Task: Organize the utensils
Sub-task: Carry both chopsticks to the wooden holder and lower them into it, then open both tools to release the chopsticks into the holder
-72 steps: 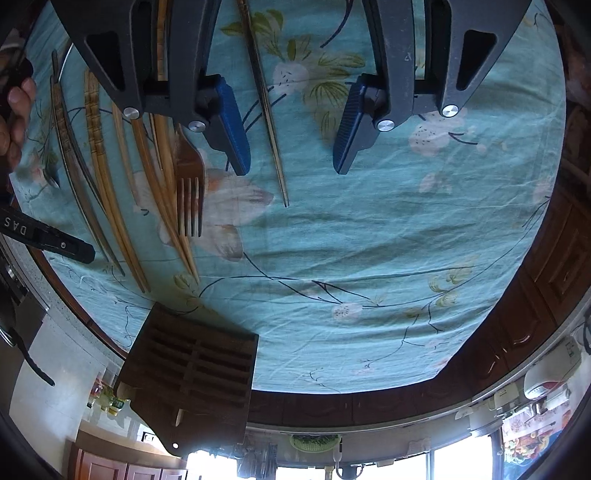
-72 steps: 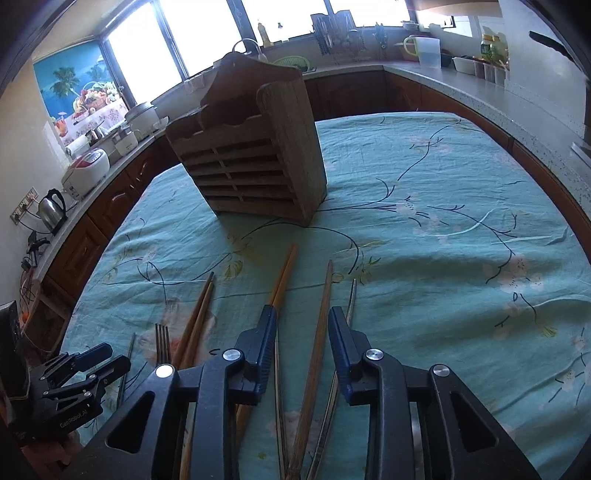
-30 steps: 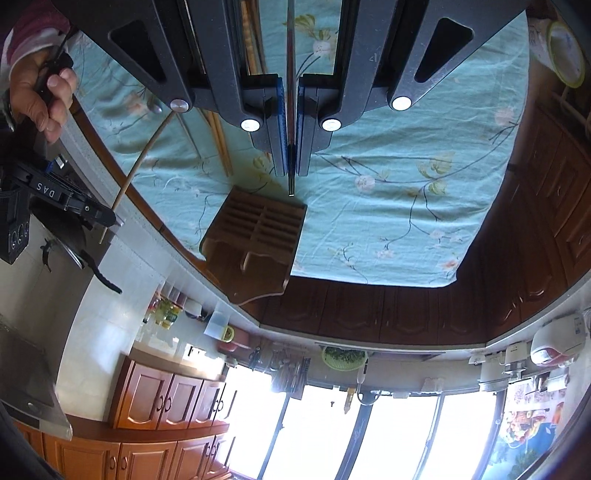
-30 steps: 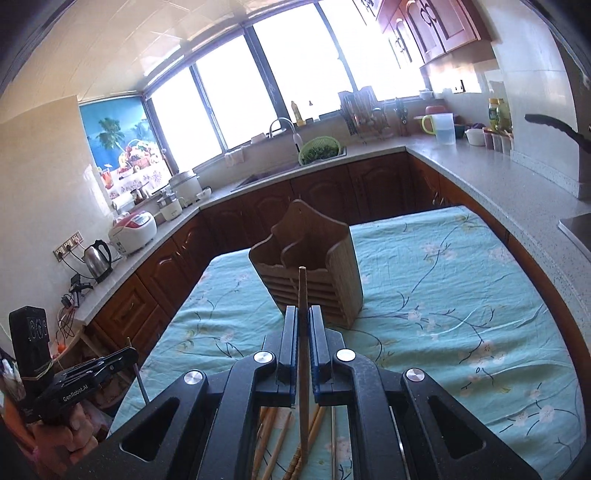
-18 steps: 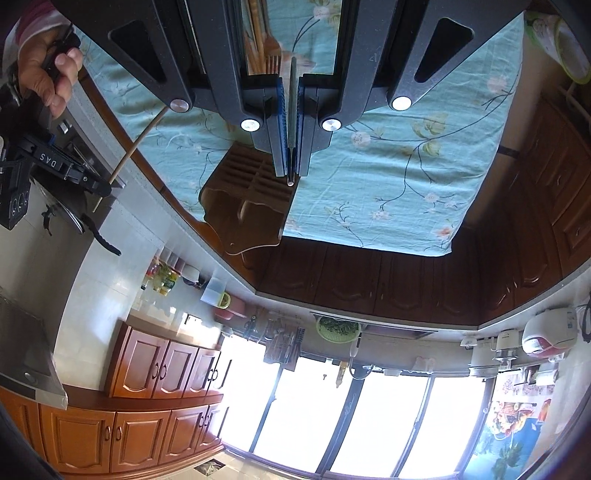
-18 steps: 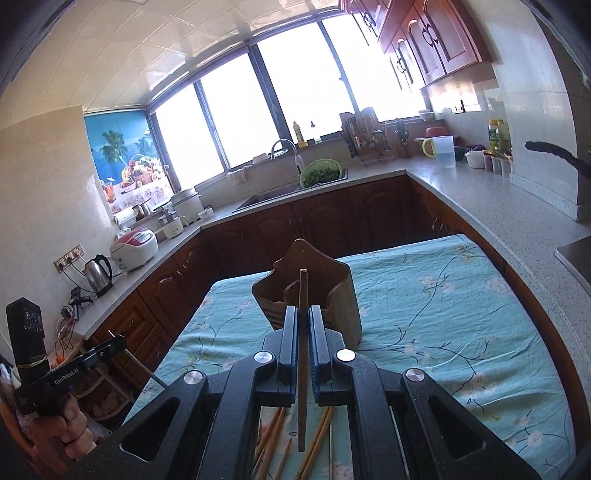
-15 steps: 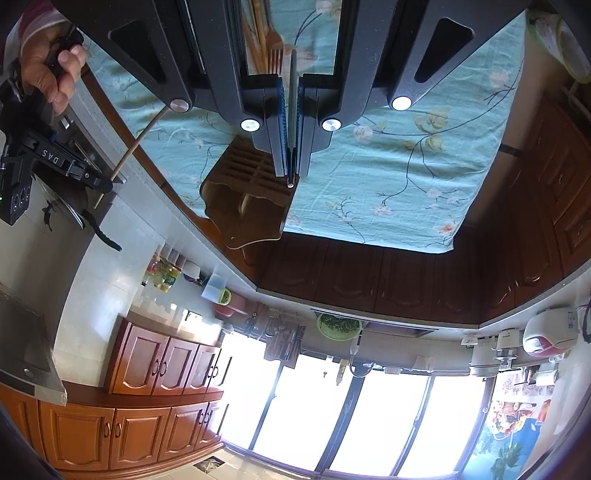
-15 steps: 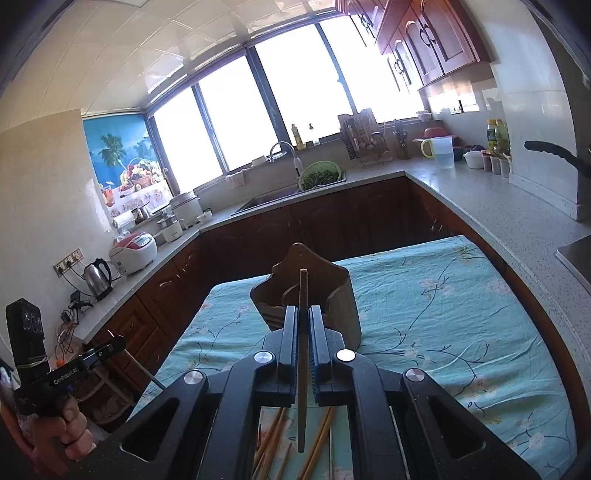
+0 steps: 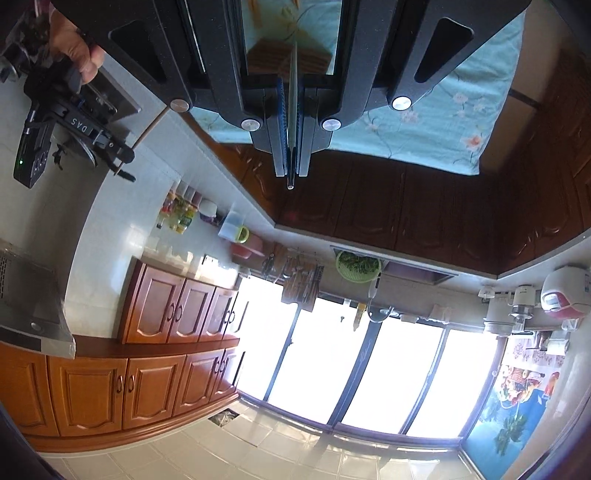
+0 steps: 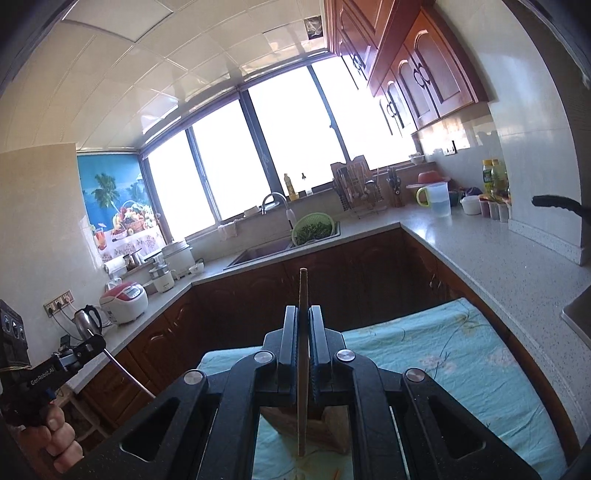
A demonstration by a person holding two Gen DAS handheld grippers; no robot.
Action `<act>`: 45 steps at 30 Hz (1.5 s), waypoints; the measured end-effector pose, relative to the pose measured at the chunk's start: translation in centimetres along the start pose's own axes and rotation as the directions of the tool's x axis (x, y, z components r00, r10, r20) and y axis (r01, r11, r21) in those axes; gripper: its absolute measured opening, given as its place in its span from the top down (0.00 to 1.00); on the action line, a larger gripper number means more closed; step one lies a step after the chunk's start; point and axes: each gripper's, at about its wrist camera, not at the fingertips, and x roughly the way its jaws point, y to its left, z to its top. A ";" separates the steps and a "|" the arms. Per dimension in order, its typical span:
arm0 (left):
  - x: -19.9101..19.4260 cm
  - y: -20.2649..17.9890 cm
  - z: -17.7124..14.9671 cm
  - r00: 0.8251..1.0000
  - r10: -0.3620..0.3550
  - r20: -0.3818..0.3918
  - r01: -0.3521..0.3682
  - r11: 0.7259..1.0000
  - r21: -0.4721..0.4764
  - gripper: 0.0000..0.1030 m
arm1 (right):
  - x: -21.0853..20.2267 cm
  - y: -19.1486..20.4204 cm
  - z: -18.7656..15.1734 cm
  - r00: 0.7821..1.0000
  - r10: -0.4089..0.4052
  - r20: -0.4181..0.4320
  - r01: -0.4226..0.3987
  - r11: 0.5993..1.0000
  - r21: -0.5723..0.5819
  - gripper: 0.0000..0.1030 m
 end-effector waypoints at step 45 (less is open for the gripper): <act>18.6 3.9 -6.0 0.990 0.076 -0.117 -0.084 0.994 -0.064 0.37 | 6.9 -4.3 -5.3 0.999 -0.034 -0.009 0.035 0.996 0.080 0.16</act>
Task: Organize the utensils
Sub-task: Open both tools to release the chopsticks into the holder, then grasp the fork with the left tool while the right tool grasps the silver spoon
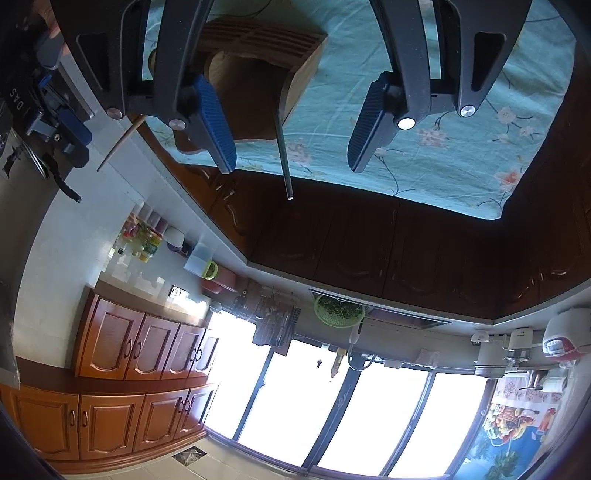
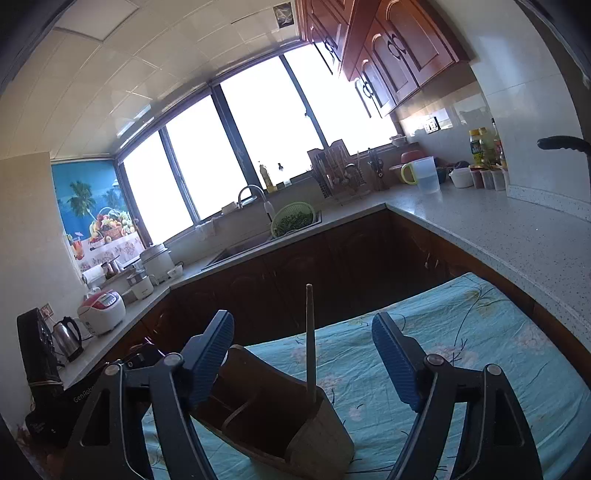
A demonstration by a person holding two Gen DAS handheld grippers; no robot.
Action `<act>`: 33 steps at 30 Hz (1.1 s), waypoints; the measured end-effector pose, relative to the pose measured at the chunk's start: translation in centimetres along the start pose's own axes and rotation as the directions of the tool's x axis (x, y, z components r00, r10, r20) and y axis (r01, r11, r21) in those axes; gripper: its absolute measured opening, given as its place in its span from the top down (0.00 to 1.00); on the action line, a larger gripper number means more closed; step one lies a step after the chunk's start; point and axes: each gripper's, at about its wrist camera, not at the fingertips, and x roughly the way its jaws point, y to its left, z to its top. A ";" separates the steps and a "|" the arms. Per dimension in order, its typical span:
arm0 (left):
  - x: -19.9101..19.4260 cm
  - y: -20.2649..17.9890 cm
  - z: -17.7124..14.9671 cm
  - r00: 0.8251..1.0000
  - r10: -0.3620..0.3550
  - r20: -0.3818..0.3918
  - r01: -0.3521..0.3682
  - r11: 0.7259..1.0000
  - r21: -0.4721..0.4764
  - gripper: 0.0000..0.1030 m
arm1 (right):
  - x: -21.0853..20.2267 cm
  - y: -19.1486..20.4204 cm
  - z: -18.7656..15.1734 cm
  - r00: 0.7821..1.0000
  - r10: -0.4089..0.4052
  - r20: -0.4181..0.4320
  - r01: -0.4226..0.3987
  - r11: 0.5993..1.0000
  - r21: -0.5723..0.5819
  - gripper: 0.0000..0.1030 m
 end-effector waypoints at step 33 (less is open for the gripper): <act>-19.5 2.0 -14.2 0.980 0.047 -0.193 -0.060 0.996 -0.062 0.21 | -19.0 -4.5 -10.7 0.979 -0.085 -0.185 0.094 0.995 0.040 0.03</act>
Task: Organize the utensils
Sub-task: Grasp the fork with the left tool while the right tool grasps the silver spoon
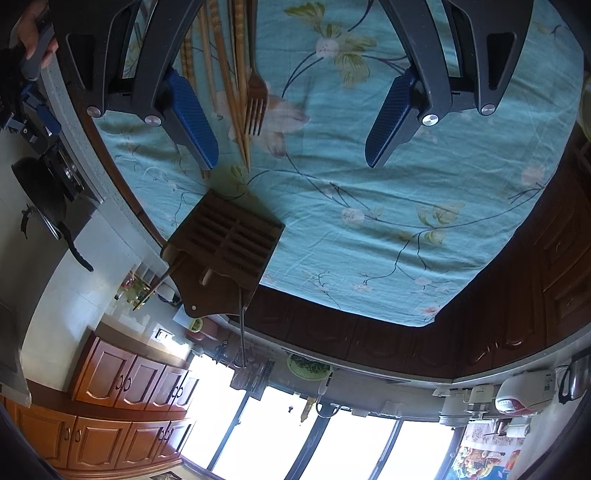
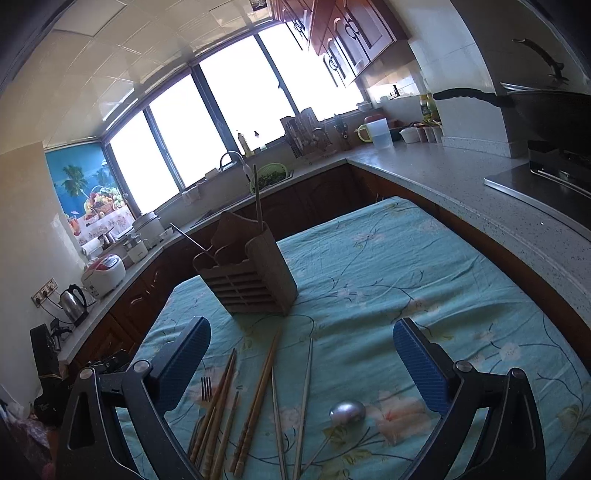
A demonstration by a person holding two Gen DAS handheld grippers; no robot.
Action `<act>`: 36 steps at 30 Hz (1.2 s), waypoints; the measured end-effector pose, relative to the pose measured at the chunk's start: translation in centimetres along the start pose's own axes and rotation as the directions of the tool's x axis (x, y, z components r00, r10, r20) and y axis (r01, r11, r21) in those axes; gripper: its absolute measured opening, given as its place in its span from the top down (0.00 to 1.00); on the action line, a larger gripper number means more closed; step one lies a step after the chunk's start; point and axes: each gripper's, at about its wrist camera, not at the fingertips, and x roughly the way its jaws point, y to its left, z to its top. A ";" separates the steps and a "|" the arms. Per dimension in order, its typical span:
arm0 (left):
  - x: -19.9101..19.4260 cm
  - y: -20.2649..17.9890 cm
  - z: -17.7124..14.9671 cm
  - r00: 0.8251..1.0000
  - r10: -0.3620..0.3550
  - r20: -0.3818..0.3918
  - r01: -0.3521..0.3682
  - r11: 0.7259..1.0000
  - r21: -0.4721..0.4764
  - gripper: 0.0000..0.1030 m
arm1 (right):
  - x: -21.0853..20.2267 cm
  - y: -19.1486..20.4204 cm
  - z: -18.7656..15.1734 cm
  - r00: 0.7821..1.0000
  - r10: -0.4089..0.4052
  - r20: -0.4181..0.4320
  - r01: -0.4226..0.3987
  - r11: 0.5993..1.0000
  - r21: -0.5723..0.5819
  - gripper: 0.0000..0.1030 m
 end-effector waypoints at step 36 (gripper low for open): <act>7.1 -3.9 -2.6 0.972 0.061 -0.228 -0.018 0.982 0.186 0.41 | 5.1 -2.1 -7.6 0.942 -0.007 -0.335 0.026 0.998 0.052 0.61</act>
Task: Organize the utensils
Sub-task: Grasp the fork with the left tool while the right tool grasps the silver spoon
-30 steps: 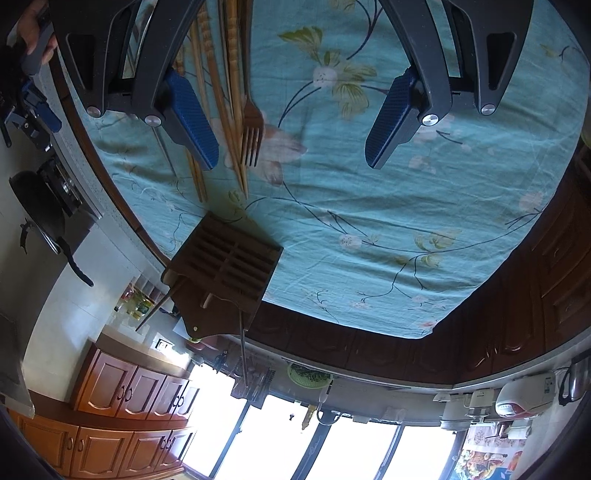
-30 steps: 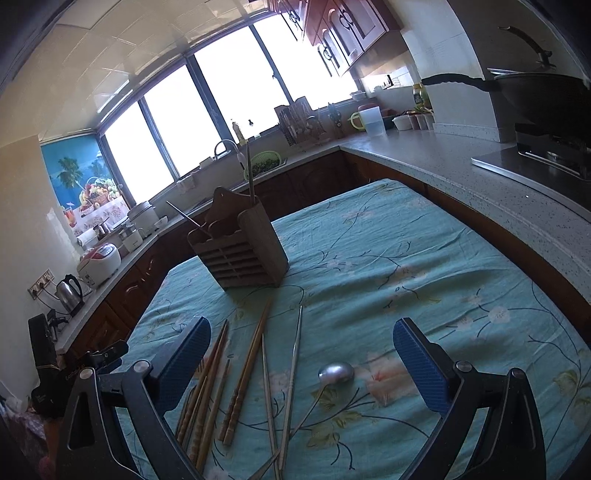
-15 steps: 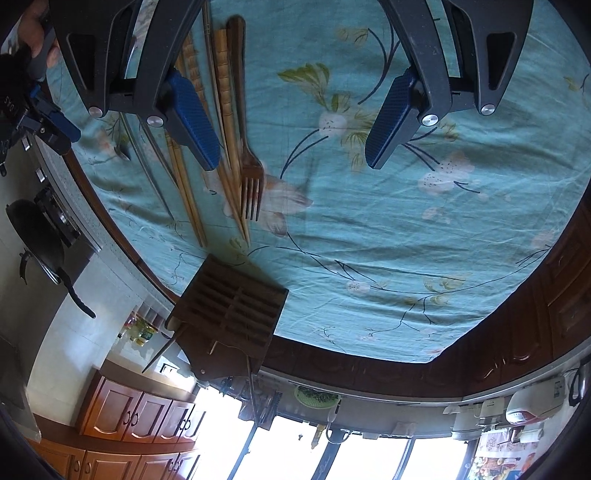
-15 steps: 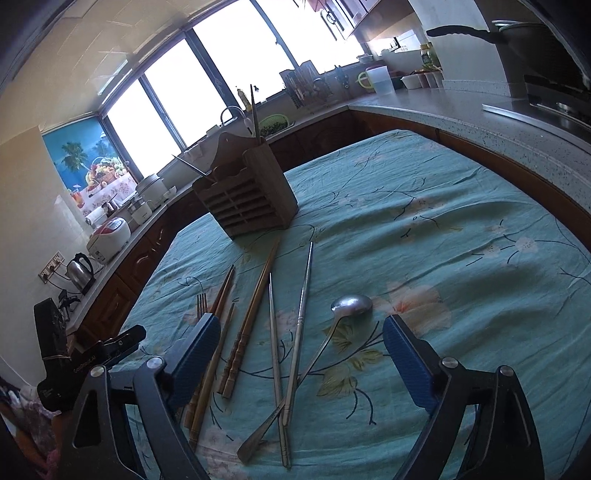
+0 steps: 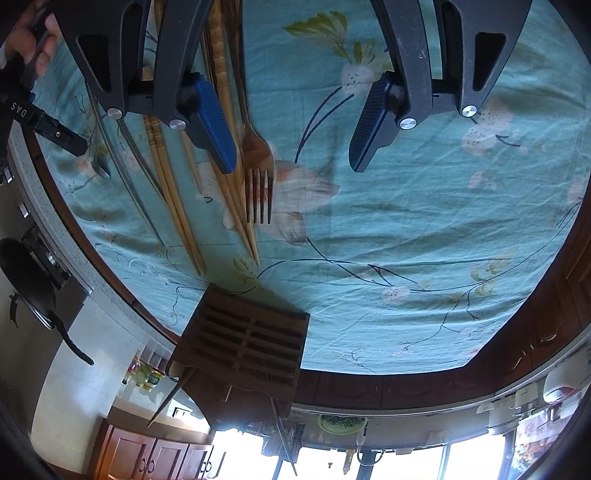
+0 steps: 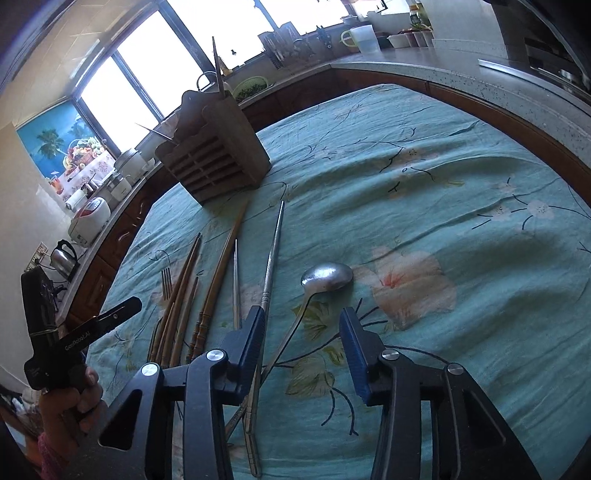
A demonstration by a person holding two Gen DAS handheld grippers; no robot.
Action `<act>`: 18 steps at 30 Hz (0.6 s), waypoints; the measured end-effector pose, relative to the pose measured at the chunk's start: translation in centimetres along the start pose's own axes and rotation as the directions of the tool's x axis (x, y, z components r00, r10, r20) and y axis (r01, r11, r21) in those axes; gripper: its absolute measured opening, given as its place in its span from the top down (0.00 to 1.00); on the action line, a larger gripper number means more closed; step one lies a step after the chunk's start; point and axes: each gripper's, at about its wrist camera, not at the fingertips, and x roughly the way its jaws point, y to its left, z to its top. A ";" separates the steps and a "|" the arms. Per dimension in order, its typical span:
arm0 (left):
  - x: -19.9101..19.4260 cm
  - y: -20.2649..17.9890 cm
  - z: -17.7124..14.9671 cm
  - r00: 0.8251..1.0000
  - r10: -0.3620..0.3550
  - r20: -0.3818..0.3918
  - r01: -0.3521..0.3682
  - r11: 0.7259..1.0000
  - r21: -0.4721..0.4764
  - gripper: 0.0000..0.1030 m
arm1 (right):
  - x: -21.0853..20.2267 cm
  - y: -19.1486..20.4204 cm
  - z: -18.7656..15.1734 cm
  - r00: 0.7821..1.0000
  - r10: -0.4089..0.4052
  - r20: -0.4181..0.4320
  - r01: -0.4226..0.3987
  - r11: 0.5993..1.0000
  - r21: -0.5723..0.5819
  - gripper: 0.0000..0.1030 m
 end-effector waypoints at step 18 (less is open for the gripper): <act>5.9 -1.3 2.7 0.995 -0.080 -0.059 0.085 0.992 0.093 0.82 | 2.1 -0.5 1.6 0.998 0.050 -0.037 -0.049 0.998 0.039 0.95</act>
